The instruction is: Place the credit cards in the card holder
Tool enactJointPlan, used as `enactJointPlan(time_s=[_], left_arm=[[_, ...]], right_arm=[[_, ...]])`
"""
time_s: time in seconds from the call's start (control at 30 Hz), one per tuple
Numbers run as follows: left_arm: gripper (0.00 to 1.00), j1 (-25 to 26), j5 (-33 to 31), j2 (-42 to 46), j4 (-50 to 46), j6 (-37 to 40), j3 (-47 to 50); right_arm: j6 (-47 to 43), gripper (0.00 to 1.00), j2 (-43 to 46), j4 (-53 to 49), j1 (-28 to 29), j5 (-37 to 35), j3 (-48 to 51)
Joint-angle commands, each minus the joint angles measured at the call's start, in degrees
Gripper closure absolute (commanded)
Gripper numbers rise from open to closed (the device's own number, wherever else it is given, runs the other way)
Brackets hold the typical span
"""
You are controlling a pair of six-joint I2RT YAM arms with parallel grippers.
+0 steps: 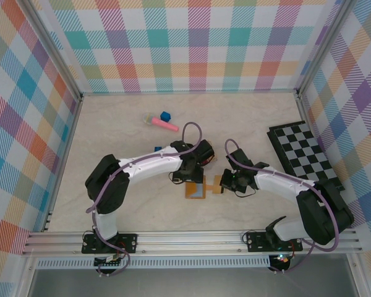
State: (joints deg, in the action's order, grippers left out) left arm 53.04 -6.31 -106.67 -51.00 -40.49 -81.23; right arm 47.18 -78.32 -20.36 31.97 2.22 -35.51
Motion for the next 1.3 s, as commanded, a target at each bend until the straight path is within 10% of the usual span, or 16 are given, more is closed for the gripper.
enactJointPlan(time_s=[0.0,0.4,0.7,1.27], left_arm=[[0.43,-1.4,-2.1,2.6,-2.4,0.0,3.2],[0.99,-4.1,1.7,9.9,4.8,-0.9,12.2],[1.00,-6.5,19.9,13.5,30.8,-6.0,28.1],[1.00,-6.5,18.9,13.0,31.3,-8.2,27.4]], right_arm=[[-0.2,0.95,-2.3,-8.6,-0.4,-5.4,1.4],[-0.5,0.95,-2.1,-10.1,-0.4,-5.7,-0.1],[-2.3,0.95,5.6,-14.0,-0.4,-5.7,-3.6],[-5.2,0.93,19.8,-9.5,-0.3,1.3,-5.2]])
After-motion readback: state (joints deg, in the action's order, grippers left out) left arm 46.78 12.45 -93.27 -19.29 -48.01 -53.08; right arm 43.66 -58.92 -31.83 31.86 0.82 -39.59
